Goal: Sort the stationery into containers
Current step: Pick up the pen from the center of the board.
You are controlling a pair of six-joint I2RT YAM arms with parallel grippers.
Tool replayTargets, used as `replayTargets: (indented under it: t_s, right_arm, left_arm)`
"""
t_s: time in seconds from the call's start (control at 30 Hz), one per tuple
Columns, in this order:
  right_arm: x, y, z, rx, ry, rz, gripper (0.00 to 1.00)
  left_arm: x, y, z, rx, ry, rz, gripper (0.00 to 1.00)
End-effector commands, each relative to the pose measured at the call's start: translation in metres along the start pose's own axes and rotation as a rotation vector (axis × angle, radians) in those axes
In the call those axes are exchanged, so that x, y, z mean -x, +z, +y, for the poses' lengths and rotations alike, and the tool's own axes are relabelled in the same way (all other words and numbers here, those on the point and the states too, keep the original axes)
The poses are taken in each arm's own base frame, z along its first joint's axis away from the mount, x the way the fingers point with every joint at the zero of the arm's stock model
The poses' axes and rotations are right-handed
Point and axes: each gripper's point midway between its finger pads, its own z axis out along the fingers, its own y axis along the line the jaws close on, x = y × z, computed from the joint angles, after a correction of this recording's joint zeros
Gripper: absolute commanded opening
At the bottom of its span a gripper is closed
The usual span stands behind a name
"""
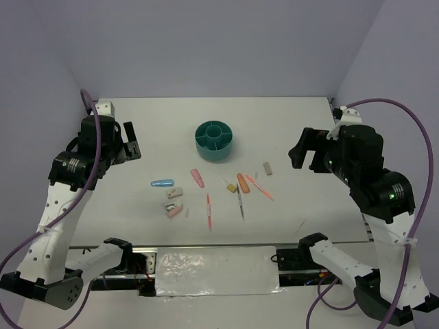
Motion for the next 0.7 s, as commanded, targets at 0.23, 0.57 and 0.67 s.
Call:
replayTargets:
  t_s: [0.23,0.57,0.67]
  right_arm:
    - [-0.018,0.012,0.008,0.033,0.03,0.078,1.0]
    - [-0.086,0.071,0.024,0.077,-0.037,0.275,1.0]
    - [-0.131,0.096,0.035,0.065,-0.084,0.369,0.96]
  left_arm:
    - [-0.004,0.003,0.003,0.009,0.006,0.006,0.99]
    - [-0.022,0.011,-0.015,-0.071,-0.032,0.067,0.99]
    - [-0.03,0.015,-0.023,-0.108,-0.037,0.106,0.99]
